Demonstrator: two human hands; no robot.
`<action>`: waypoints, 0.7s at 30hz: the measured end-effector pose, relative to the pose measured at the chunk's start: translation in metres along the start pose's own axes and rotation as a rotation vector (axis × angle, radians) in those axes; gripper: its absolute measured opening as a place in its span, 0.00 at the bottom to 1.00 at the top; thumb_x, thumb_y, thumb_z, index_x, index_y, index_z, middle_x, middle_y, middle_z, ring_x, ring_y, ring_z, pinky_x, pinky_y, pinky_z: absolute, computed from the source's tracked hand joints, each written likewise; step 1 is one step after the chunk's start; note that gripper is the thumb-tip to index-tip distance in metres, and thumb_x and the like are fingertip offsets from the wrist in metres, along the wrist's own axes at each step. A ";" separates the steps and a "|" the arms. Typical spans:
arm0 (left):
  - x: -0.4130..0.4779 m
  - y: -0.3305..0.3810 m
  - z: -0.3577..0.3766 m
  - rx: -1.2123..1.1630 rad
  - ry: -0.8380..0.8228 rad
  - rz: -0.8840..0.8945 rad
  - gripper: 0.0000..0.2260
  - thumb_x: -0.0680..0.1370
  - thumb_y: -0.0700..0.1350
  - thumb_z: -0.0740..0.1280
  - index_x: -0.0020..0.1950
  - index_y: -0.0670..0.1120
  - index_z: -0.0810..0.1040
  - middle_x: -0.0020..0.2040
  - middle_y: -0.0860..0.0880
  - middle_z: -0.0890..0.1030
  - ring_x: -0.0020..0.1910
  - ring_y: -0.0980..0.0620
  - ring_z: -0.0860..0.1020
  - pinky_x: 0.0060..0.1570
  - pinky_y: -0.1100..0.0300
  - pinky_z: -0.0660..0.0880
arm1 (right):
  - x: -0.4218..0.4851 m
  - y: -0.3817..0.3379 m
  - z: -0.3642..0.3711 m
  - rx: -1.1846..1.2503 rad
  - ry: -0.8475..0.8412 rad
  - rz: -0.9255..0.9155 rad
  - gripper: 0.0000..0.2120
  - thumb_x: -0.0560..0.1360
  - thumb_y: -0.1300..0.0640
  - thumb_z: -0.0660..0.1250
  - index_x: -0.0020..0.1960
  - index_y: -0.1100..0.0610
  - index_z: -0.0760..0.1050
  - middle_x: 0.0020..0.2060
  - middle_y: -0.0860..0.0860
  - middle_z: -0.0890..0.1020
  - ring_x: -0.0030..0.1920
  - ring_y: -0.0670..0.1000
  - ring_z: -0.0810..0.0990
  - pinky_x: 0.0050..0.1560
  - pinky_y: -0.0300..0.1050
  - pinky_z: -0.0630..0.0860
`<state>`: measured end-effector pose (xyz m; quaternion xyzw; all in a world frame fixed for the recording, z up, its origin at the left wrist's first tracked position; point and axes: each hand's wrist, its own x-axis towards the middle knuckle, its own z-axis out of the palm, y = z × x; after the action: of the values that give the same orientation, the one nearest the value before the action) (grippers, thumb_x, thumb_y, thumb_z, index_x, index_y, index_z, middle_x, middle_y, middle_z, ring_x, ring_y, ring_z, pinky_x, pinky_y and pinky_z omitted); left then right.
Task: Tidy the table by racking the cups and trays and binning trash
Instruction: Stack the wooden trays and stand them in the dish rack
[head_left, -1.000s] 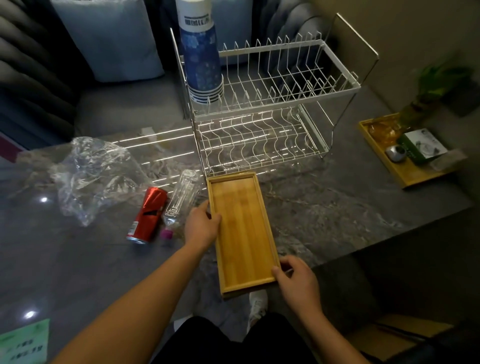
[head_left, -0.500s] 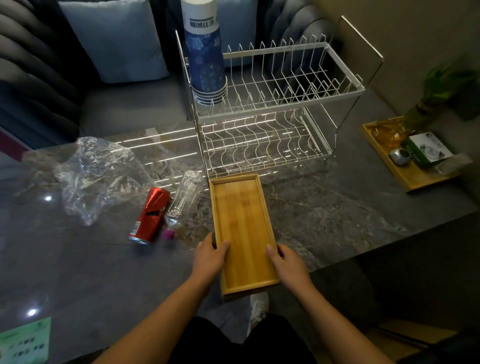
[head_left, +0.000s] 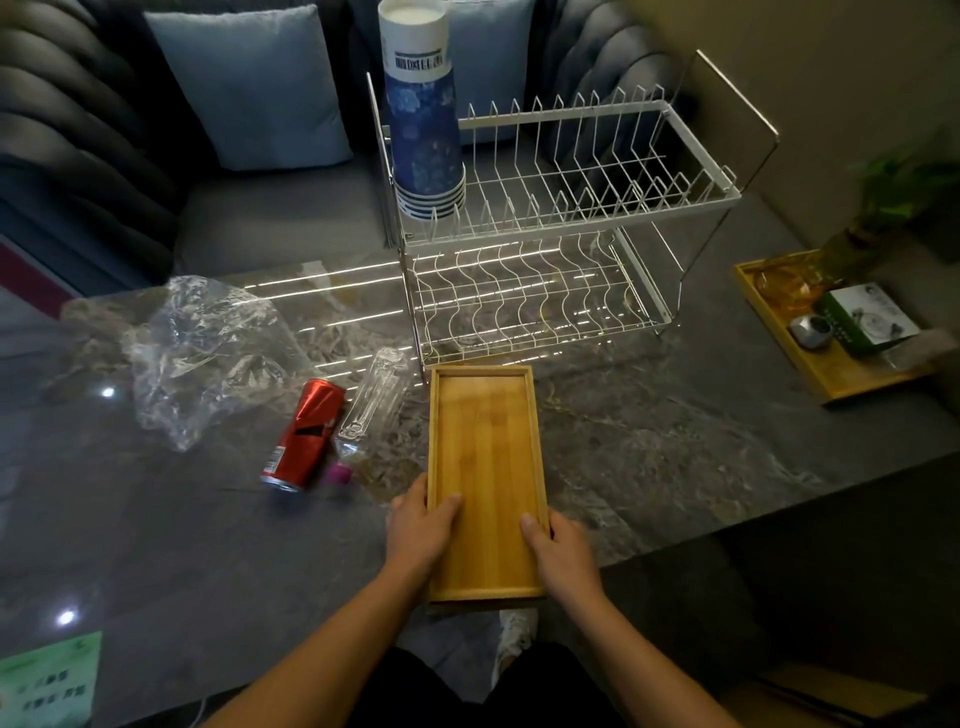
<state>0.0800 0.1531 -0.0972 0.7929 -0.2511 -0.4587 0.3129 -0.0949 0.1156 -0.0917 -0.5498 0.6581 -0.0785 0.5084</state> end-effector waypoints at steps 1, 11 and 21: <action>0.000 0.000 -0.002 -0.027 -0.001 -0.005 0.28 0.73 0.57 0.67 0.71 0.50 0.72 0.63 0.43 0.77 0.61 0.43 0.76 0.63 0.41 0.74 | -0.001 0.000 0.000 0.021 0.002 -0.001 0.18 0.81 0.47 0.61 0.65 0.55 0.76 0.58 0.55 0.80 0.56 0.54 0.79 0.59 0.52 0.76; -0.003 0.003 -0.007 -0.350 -0.077 -0.119 0.27 0.75 0.46 0.73 0.71 0.51 0.66 0.59 0.45 0.78 0.53 0.46 0.80 0.51 0.47 0.80 | -0.015 -0.003 -0.007 0.315 -0.026 0.048 0.13 0.79 0.48 0.65 0.61 0.50 0.75 0.54 0.49 0.82 0.52 0.49 0.81 0.53 0.50 0.79; -0.021 0.000 -0.005 -0.347 -0.172 0.022 0.35 0.69 0.54 0.72 0.73 0.59 0.63 0.67 0.46 0.74 0.61 0.44 0.77 0.61 0.40 0.76 | -0.018 0.004 -0.017 0.453 -0.206 0.108 0.30 0.80 0.49 0.63 0.78 0.43 0.55 0.70 0.50 0.71 0.64 0.53 0.74 0.63 0.57 0.73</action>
<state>0.0747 0.1686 -0.0833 0.6821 -0.2025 -0.5578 0.4273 -0.1123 0.1240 -0.0756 -0.3911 0.5968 -0.1403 0.6865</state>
